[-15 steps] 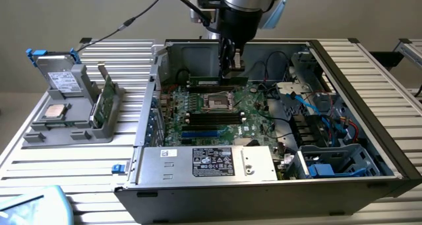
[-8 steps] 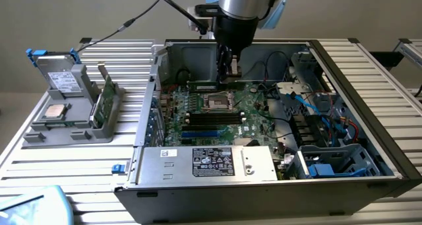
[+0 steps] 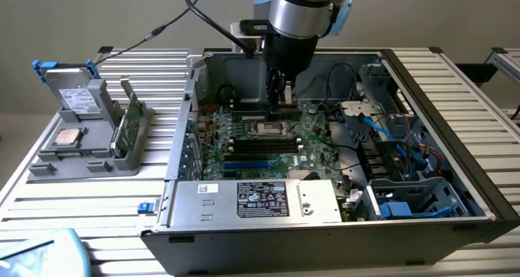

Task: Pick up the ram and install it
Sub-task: 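Insert the ram into the slot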

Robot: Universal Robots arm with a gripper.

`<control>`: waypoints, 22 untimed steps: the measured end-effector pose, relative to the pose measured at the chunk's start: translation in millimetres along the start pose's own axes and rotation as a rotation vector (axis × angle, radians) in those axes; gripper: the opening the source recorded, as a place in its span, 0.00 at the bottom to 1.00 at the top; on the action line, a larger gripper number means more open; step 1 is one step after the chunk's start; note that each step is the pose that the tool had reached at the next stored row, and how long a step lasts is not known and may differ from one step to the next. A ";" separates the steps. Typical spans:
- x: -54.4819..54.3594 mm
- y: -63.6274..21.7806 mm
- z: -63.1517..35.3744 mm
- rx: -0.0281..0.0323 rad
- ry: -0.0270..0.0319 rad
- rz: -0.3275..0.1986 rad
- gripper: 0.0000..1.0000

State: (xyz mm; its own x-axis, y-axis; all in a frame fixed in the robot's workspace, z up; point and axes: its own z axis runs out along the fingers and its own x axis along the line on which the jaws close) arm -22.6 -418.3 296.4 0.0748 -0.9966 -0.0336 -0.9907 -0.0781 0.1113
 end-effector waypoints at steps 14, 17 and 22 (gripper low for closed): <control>5.1 -3.4 24.9 0.0006 -0.0020 0.019 0.14; 5.3 -4.3 30.4 0.0007 -0.0025 0.023 0.14; 5.6 -6.3 39.4 0.0010 -0.0031 0.029 0.14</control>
State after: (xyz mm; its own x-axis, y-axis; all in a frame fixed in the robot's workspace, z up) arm -20.4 -422.4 256.4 0.0461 -0.9984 -0.0336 -0.9926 -0.0496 0.1113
